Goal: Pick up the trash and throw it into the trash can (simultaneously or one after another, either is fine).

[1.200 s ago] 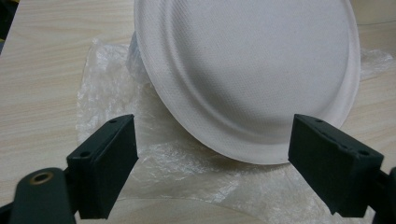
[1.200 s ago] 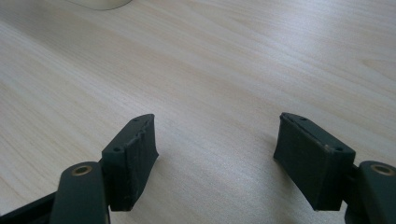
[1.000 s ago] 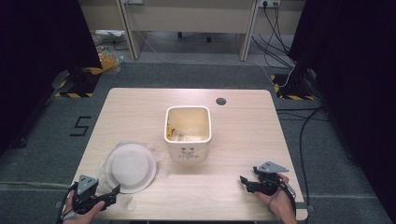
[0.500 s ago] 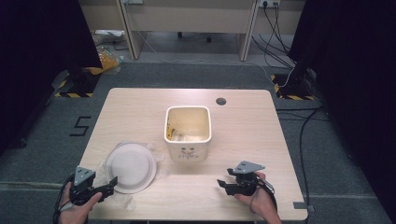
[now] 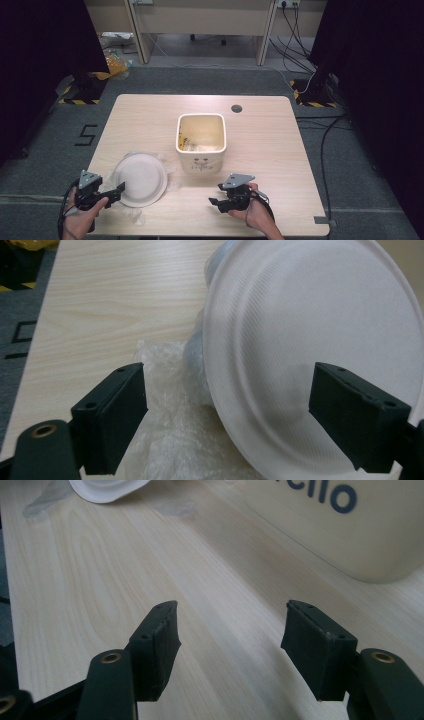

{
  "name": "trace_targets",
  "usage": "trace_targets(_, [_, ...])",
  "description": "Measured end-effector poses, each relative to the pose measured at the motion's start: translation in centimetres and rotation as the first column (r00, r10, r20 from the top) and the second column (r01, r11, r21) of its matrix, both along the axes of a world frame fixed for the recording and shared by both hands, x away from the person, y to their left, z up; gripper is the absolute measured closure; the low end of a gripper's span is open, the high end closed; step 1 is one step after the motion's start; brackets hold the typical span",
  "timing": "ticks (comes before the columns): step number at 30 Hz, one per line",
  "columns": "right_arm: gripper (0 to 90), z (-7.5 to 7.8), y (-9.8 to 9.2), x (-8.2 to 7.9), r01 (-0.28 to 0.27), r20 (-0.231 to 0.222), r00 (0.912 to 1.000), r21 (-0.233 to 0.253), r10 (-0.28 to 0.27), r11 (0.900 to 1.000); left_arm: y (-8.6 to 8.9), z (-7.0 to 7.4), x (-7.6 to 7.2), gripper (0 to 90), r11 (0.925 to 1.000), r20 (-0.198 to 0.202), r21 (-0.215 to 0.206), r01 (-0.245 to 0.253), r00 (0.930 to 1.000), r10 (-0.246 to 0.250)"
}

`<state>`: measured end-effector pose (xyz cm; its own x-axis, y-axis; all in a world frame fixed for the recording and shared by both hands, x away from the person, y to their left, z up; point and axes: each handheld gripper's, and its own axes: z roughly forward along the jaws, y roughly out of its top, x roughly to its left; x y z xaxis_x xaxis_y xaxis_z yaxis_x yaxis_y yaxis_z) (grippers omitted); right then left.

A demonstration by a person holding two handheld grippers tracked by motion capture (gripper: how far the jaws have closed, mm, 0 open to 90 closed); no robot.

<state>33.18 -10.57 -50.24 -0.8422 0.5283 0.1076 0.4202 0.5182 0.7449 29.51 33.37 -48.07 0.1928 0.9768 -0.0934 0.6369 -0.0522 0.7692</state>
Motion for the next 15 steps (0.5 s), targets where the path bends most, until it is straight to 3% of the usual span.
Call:
trace_targets(4, [36.9, 0.2, 1.4, 0.2, -0.025, -0.019, 0.9995, 0.037, 0.026, 0.999, 0.6, -0.1, 1.3, 14.9, 0.9987, -0.021, -0.051, 0.005, 0.9998, -0.006])
trace_targets(6, [36.8, 0.3, 1.8, 0.2, -0.032, -0.018, 0.9993, 0.040, 0.033, 0.999, 0.6, -0.1, 1.4, 14.9, 0.9988, -0.021, -0.048, 0.009, 0.9997, -0.010])
trace_targets(15, [36.9, 0.2, 7.0, 0.5, -0.131, -0.002, 0.9913, 0.028, 0.131, 0.991, 1.9, -0.3, 2.0, 17.0, 0.9991, -0.033, -0.040, -0.014, 0.9994, 0.013])
